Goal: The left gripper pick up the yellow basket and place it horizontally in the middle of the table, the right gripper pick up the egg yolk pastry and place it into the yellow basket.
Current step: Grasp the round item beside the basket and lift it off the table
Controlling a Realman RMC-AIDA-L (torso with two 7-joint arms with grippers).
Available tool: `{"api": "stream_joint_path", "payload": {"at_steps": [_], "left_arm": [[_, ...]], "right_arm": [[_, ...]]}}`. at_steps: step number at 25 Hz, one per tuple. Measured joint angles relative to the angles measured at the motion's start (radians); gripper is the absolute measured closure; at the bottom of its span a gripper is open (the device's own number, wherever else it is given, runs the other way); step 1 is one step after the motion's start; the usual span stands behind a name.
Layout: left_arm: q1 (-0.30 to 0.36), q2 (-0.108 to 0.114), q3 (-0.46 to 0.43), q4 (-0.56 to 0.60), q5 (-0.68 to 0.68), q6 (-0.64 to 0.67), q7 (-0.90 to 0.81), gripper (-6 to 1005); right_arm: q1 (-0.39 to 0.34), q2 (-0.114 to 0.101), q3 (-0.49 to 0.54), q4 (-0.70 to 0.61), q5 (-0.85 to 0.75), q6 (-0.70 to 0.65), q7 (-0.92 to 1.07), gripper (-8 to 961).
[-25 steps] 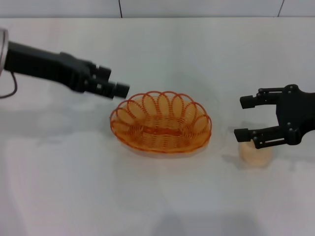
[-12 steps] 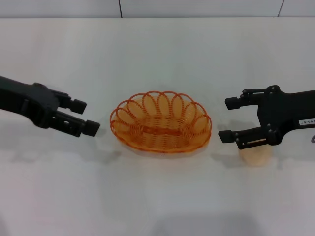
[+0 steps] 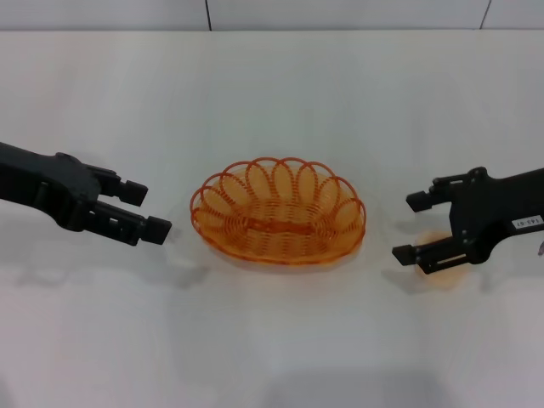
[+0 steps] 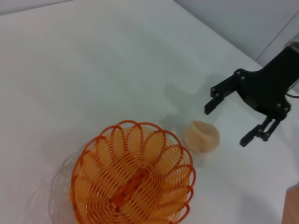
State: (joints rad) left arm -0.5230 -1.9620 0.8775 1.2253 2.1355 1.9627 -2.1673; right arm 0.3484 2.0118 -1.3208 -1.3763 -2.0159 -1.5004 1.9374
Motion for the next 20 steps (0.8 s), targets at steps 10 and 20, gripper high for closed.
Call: {"api": "stream_joint_path", "payload": {"at_steps": [10, 20], "left_arm": [[-0.012, -0.013, 0.002, -0.007, 0.000, -0.006, -0.012, 105], [-0.012, -0.021, 0.001, -0.011, 0.000, -0.008, -0.011, 106]], "right_arm": [[0.008, 0.001, -0.080, -0.030, -0.165, 0.032, 0.113, 166], [-0.002, 0.001, -0.093, -0.010, -0.191, 0.070, 0.114, 167]]}}
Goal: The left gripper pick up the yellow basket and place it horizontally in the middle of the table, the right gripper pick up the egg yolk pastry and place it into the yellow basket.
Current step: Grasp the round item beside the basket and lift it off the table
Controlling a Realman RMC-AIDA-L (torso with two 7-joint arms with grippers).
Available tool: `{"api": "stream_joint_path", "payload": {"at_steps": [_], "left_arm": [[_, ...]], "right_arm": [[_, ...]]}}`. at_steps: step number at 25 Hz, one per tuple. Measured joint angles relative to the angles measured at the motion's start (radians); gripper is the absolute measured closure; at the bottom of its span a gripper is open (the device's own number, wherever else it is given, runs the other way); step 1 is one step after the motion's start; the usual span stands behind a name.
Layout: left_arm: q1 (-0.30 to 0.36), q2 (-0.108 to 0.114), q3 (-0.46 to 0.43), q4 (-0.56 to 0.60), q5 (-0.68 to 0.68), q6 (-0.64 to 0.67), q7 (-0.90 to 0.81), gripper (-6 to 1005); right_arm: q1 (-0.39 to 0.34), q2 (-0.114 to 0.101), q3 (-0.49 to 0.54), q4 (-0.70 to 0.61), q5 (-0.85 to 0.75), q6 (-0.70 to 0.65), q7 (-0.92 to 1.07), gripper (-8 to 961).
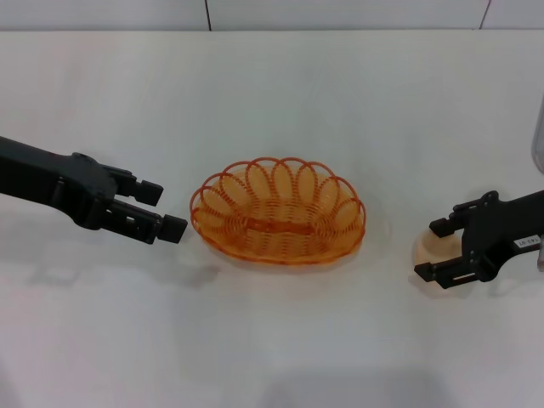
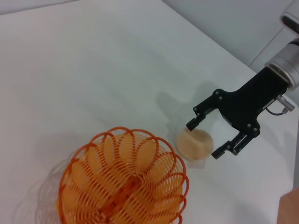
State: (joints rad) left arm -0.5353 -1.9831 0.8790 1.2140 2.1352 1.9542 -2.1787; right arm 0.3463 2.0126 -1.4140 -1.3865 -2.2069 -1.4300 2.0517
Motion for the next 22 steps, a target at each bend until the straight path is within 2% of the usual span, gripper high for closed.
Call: {"api": "stream_joint_path", "payload": {"at_steps": [4, 22], "left_arm": [[0.000, 0.000, 0.000, -0.001, 0.000, -0.001, 0.000, 106], [0.002, -0.002, 0.000, -0.004, 0.014, -0.002, -0.010, 106]], "right_arm": [[-0.001, 0.000, -0.001, 0.009, -0.010, 0.005, 0.001, 167], [-0.003, 0.000, -0.023, 0.002, -0.025, 0.014, 0.002, 481]]}}
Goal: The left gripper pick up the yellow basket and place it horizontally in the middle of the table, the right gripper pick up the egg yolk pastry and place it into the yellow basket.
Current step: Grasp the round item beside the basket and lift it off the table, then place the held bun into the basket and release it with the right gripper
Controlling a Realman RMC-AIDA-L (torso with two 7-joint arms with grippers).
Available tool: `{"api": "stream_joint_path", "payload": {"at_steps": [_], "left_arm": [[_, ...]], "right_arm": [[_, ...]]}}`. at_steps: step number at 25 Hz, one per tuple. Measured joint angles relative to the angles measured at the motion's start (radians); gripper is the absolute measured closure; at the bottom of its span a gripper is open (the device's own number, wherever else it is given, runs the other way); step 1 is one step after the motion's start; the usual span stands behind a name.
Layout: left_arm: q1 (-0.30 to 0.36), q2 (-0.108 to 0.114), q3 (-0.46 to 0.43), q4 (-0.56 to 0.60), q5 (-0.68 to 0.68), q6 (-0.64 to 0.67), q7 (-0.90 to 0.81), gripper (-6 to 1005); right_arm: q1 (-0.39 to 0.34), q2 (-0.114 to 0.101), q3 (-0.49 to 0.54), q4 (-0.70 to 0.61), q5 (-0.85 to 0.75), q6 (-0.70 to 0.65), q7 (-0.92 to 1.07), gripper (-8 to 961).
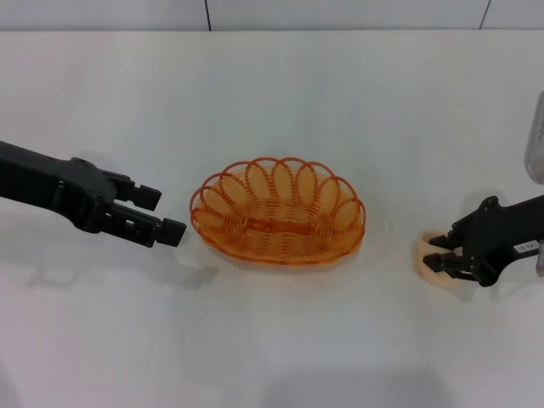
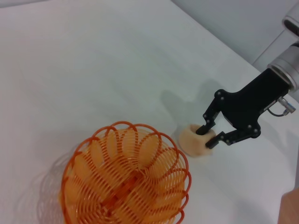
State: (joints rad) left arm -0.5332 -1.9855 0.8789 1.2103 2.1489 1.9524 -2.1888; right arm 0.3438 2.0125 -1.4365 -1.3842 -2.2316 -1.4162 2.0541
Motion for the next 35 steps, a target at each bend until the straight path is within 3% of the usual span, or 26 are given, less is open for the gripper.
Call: {"api": "stream_joint_path", "payload": {"at_steps": [6, 12, 24, 35], "left_arm": [[-0.002, -0.001, -0.001, -0.001, 0.004, 0.000, 0.000, 105], [0.000, -0.001, -0.007, -0.002, 0.006, 0.000, 0.005, 105], [0.007, 0.007, -0.008, -0.002, 0.012, -0.010, 0.020, 106], [0.010, 0.010, -0.010, -0.002, 0.013, -0.010, 0.021, 106]], "right_arm": [[0.005, 0.000, 0.001, -0.008, 0.006, -0.006, 0.013, 735], [-0.001, 0.000, 0.004, -0.042, 0.017, -0.008, 0.017, 835], [0.005, 0.000, -0.030, -0.161, 0.140, -0.029, 0.019, 908], [0.064, 0.002, -0.165, -0.124, 0.169, 0.132, 0.013, 914]]}}
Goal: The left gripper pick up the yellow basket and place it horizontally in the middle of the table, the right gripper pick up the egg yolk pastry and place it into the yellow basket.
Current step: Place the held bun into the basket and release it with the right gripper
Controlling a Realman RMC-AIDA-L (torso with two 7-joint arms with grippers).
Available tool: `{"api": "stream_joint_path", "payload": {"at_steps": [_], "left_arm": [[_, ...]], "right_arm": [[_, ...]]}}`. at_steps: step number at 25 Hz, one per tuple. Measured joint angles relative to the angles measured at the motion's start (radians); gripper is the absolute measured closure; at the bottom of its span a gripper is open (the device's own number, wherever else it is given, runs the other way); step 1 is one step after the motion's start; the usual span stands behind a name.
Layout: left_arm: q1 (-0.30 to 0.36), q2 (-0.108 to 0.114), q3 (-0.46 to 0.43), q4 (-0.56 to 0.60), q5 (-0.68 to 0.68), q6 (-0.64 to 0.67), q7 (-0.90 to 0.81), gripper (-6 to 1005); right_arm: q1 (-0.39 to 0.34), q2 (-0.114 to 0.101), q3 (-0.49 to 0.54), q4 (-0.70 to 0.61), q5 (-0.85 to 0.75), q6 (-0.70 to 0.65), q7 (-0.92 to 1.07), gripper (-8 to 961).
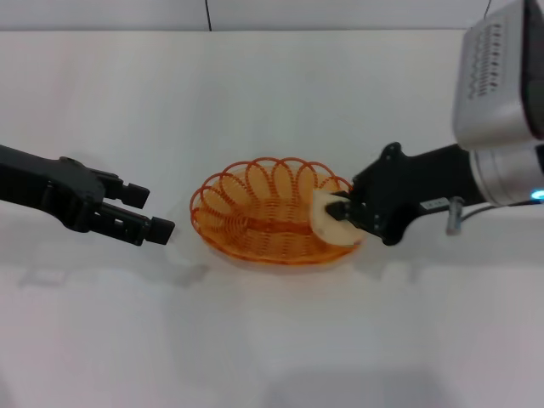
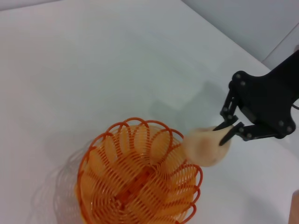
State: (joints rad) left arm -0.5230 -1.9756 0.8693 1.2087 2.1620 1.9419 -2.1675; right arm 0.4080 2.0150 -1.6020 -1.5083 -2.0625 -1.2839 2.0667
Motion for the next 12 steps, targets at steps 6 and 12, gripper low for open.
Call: {"api": "stream_joint_path", "payload": {"at_steps": [6, 12], "left_arm": [[0.000, 0.000, 0.001, 0.000, 0.000, 0.000, -0.002, 106], [0.000, -0.001, 0.003, 0.000, 0.000, 0.000, -0.007, 105]], "right_arm": [[0.029, 0.004, -0.060, 0.046, 0.000, 0.095, -0.008, 917], [0.051, 0.006, -0.099, 0.083, 0.001, 0.142, -0.009, 918]]}}
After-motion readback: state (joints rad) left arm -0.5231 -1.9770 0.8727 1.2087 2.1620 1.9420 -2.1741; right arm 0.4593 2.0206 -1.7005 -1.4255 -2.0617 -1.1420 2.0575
